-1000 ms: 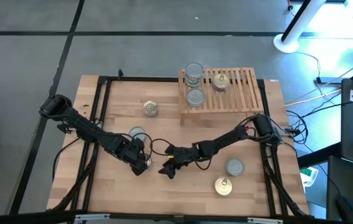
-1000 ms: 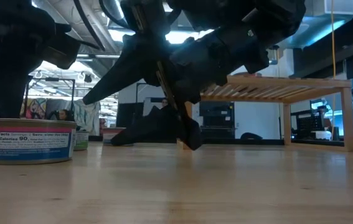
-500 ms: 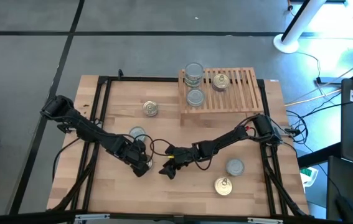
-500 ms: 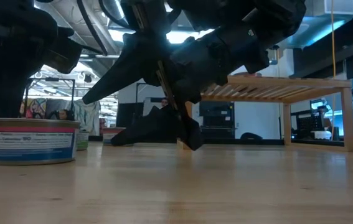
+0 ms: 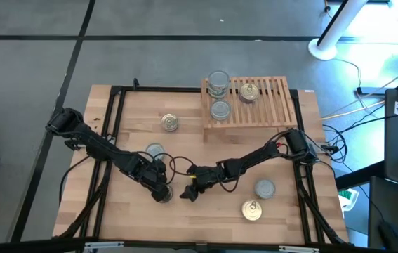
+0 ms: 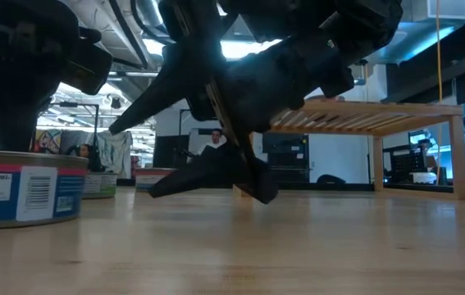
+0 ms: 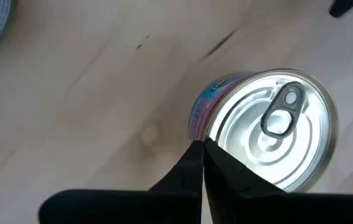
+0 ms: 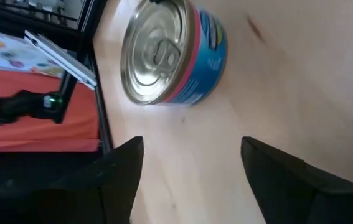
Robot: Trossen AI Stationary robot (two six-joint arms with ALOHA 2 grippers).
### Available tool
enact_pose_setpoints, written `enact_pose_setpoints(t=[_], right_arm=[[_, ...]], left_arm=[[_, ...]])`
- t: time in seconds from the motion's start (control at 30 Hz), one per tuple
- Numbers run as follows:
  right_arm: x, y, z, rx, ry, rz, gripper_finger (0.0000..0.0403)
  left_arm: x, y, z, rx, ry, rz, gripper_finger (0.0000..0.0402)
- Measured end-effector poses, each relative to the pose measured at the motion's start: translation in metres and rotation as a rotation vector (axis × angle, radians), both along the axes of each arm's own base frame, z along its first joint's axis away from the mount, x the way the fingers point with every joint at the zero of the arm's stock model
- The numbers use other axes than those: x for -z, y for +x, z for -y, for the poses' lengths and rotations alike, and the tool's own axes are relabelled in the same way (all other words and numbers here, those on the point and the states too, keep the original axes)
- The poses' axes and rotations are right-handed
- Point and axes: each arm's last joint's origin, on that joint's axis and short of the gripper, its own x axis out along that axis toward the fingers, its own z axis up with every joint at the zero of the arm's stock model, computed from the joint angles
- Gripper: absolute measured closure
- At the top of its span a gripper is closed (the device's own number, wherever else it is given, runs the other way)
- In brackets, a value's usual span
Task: Stack canned seafood by type on shelf
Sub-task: Stack the blue pink tuna can on top of the blue pink tuna can on the shelf
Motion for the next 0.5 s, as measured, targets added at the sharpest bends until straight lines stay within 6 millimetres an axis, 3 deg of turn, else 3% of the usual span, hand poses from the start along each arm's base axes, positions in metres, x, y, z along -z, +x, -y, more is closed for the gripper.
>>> enact_pose_setpoints(t=[0.5], right_arm=[[0.0001,0.0000,0.0001,0.023,0.025,-0.014,0.0135]], left_arm=[[0.0000,0.0001,0.0000,-0.106,-0.029,-0.010,0.0401]])
